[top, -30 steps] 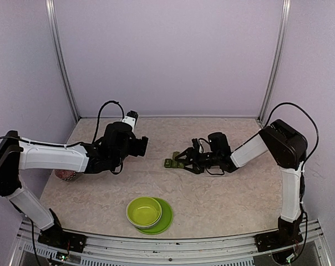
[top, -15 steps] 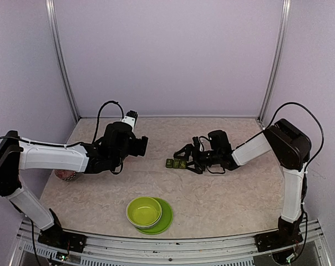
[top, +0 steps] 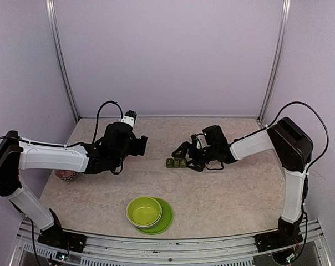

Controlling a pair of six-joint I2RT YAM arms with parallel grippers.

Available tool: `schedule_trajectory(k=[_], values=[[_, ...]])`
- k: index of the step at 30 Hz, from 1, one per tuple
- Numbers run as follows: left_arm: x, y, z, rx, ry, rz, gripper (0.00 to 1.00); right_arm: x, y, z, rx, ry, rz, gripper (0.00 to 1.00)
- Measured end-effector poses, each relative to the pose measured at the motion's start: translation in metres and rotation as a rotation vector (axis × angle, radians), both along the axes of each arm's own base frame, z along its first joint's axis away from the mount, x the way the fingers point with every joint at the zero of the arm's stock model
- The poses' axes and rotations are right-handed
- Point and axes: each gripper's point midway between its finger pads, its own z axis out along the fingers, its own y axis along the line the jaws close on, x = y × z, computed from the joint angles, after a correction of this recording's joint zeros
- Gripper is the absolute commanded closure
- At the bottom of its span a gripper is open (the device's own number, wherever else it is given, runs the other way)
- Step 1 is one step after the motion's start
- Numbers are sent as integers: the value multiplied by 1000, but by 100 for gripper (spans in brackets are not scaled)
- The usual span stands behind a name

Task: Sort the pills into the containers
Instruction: Place the pill container at the center of the board.

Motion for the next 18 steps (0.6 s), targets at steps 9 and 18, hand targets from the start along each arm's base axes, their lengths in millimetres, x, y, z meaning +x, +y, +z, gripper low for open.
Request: schedule_trajectory(k=[9,18], values=[[0,3,1,4,-5,16,1,9,6,6,-88,-12,-27,0],[0,6,0,15,-5,32,1,1,10,2,-176,-21,-3,0]])
